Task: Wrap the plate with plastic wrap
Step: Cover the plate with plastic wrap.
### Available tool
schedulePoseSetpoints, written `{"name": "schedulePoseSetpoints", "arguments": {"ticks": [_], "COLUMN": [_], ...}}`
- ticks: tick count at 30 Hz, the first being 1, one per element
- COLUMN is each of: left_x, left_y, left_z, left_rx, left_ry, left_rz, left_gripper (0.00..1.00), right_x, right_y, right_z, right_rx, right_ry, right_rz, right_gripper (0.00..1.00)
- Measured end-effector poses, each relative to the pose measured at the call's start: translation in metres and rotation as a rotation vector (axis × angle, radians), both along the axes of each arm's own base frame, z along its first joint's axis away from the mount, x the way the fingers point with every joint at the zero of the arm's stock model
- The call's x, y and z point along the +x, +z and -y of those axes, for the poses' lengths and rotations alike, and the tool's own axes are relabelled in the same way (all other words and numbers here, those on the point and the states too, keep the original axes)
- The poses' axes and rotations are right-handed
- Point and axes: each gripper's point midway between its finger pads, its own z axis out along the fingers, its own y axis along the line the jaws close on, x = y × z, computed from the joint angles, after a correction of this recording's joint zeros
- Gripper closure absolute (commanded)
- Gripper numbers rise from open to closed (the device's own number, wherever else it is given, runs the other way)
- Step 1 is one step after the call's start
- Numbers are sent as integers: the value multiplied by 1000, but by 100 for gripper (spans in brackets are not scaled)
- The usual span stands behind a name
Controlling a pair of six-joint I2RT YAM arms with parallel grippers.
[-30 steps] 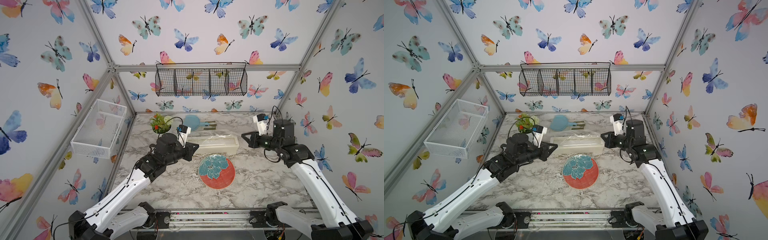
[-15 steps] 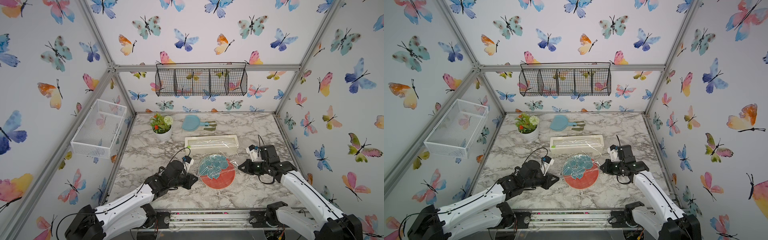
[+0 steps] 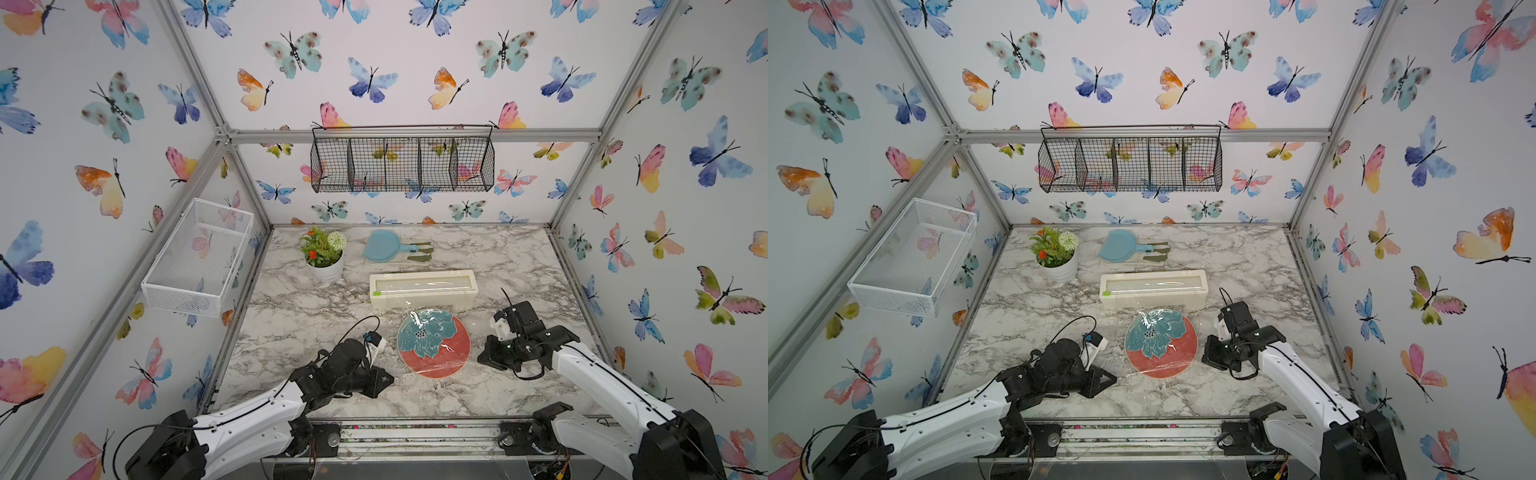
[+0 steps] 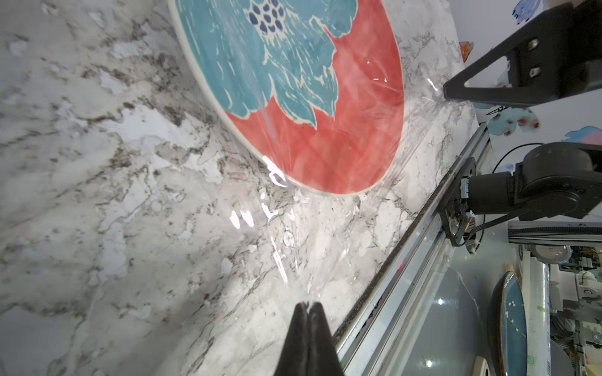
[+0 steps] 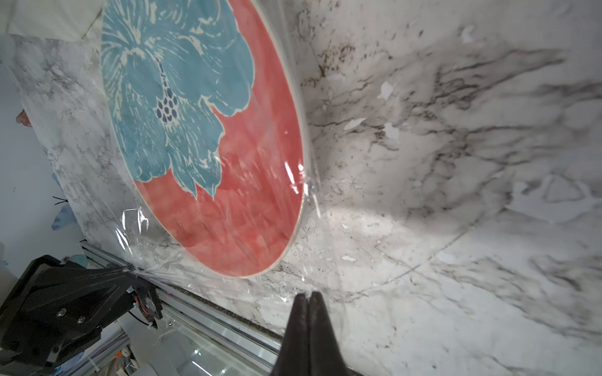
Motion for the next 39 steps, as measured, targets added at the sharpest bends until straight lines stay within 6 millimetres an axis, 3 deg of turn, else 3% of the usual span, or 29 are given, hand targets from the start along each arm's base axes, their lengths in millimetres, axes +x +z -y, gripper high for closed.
{"name": "schedulePoseSetpoints", "arguments": {"ticks": [9,15,20,30,39], "left_x": [-7,-6,-2,19,52], "left_y": [-25,-27,-43,-47,-46], "left_z": [-4,-5,-6,2,14], "left_rx": [57,63,143,221,292], "left_ry": [-12,-9,-4,26,96], "left_rz": [-54,-52,-79,-56,-18], "left_gripper": [100,100,100,100,100], "right_x": [-26,-21,-17,11,40], "right_y": [-30,-33,-44,-47,-46], "right_z": [4,2,3,-1,-4], "right_rx": [-23,-24,-53,-92,-107], "right_ry": [-7,-15,-21,-36,-79], "right_rz": [-103,-102,-120,-79,-1], "right_gripper": [98,98,98,98,98]}}
